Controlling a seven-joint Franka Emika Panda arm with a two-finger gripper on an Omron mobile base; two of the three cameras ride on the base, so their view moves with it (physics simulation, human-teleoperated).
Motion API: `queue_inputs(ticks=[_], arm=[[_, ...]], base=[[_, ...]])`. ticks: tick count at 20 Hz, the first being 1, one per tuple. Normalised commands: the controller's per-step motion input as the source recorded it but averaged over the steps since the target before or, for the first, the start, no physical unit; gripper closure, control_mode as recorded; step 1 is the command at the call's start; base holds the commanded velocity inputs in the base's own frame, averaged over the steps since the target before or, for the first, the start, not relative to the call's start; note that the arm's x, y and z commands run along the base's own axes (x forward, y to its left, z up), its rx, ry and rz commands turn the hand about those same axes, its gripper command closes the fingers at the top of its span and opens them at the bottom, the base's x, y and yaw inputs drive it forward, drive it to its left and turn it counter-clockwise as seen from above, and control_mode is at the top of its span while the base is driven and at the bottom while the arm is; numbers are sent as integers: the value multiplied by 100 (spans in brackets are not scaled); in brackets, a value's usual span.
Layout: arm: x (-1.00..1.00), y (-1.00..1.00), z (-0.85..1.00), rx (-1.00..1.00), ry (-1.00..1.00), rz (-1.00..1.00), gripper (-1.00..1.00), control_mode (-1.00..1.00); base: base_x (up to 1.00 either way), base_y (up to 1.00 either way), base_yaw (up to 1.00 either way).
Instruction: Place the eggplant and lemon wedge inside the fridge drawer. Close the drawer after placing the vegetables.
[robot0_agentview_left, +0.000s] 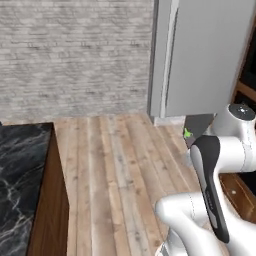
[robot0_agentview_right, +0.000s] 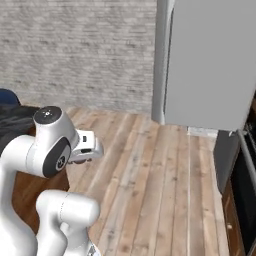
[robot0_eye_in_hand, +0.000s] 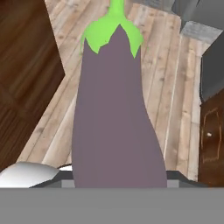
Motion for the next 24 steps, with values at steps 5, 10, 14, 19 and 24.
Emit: queue_inputs(ticks=[5,10,14,19,24], arm=[[0,0,0,0,0,0,100,100],[0,0,0,0,0,0,100,100],[0,0,0,0,0,0,100,100],[0,0,0,0,0,0,100,100],[0,0,0,0,0,0,100,100]], base=[[100,0,16],[100,0,0],[100,0,0],[100,40,-5],[100,73,0]])
